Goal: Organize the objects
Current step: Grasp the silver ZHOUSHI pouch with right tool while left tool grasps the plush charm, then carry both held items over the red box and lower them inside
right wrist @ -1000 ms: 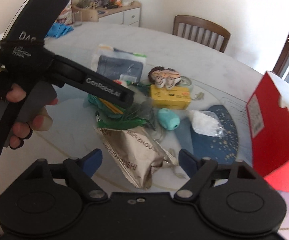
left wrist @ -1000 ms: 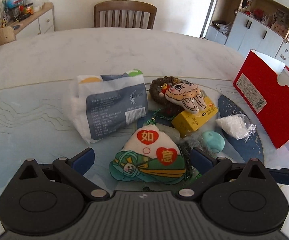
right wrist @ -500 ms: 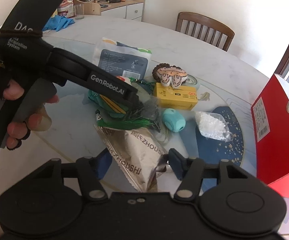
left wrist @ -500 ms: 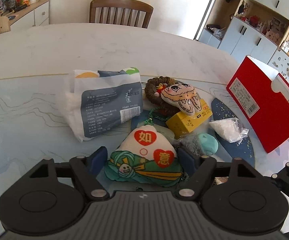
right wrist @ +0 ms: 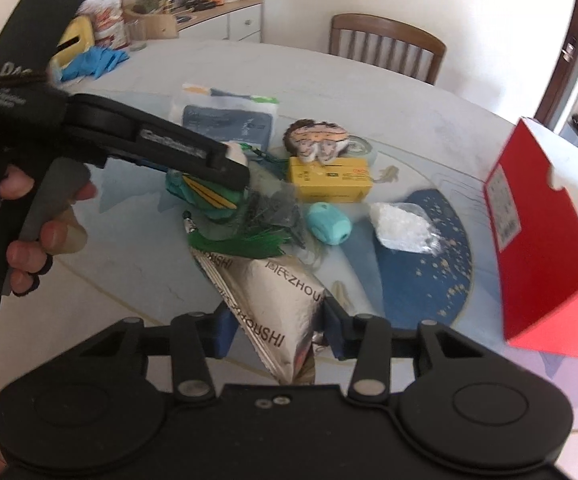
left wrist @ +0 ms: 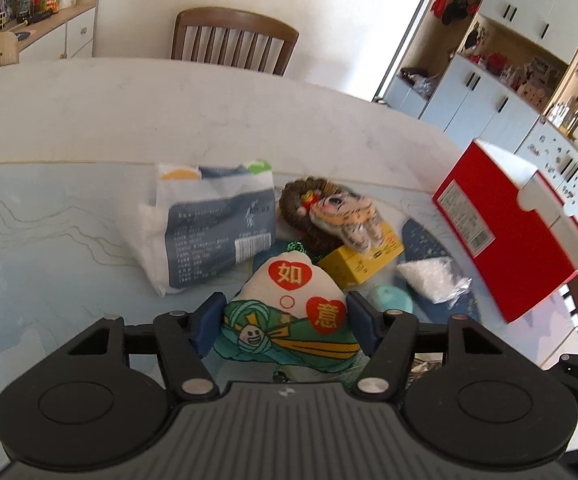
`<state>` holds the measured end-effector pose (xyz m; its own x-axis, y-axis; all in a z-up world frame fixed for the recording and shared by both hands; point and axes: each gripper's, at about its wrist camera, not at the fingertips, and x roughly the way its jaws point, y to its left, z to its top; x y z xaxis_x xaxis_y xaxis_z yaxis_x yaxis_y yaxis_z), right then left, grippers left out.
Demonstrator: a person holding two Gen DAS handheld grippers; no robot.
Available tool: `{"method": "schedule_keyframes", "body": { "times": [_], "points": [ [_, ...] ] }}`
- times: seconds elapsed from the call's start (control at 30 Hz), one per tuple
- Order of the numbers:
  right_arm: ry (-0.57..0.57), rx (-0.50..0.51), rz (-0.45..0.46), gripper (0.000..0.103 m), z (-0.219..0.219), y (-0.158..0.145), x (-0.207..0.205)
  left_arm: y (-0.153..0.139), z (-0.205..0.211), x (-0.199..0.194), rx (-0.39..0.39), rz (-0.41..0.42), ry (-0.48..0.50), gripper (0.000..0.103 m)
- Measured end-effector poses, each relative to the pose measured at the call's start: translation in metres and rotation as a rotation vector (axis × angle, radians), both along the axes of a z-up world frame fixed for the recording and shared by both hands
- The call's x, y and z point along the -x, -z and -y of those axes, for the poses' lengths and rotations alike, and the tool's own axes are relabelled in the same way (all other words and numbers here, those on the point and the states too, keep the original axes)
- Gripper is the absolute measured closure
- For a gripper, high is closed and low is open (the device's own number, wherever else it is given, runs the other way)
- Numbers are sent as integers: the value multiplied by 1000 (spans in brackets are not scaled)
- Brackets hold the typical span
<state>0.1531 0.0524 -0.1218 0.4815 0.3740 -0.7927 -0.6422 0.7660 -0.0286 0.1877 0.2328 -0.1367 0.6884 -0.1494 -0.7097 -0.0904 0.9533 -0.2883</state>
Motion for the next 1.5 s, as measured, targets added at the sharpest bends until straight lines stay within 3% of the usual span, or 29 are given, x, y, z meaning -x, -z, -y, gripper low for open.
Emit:
{"method": "schedule_keyframes", "body": {
  "times": [0.23,0.37,0.77,1.13,1.5],
  "points": [
    [111,-80,-39,60,32,-23,0,-30,3,9,1,38,24,38],
    [170,-124,-58,60,50,-39,-3,-49,8,11,43,52,45,38],
    [333,-302,-84,60,124,-91,-32,-103,61,8,14,113,158,38],
    [355,-324,-43,60,198,-119,-77,-149,155,-26,-26,156,204,38],
    [352,-280,19,60,272,-126,-139,-177,255,-94,-26,159,228,38]
  ]
}}
